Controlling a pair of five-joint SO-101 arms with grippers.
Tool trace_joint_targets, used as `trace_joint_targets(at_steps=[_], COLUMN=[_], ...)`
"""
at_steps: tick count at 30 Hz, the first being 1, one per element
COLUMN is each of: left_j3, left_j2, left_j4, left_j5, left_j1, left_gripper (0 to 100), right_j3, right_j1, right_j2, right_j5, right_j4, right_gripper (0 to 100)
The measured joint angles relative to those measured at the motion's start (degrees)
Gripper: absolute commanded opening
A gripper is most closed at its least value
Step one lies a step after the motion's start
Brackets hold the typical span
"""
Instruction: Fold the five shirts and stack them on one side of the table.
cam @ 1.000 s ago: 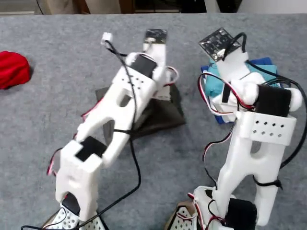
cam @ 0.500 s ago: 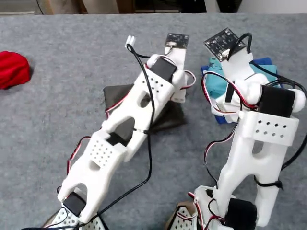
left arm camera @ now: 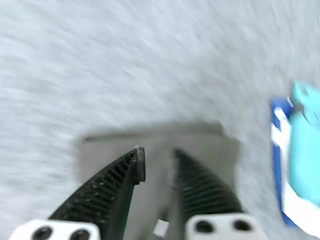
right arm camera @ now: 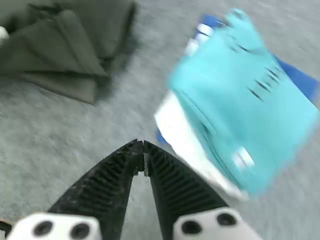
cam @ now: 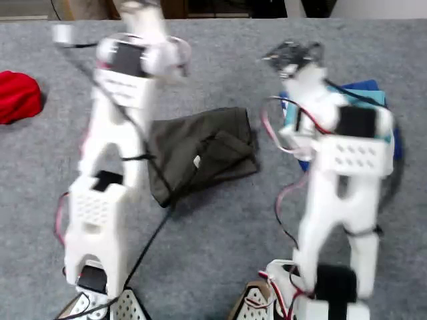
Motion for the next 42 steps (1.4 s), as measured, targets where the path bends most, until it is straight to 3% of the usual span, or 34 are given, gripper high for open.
trace_joint_targets(at_steps=[5,9,16,24,30,42], left_j3=[17.6,35.9,68.9,100.6,109.0,110.0], left_j2=[-11.3,-20.7,-37.4,-56.7,-63.6,-64.6], left_j4=[0.0,-0.4,-16.1,-31.2,-34.0,-34.0], left_j5=[-1.8,-5.8,-12.5,-17.4,-17.4,-17.4], left_j1=[-10.5,-16.3,-27.3,-30.9,-30.9,-31.0], left_gripper=[2,2,2,2,2,2], right_j3=[-1.8,-10.6,-35.3,-61.5,-54.8,-13.5], right_j1=[-14.4,-21.6,-26.8,-26.9,-25.1,-12.1], right_j2=[15.1,29.9,54.8,71.9,69.7,40.3], right_j5=[-0.1,-0.1,-2.0,-3.0,-3.0,0.9], right_j4=[-4.9,-6.8,-0.5,11.8,12.0,12.0], right_gripper=[0.2,0.2,0.2,0.2,0.2,0.2])
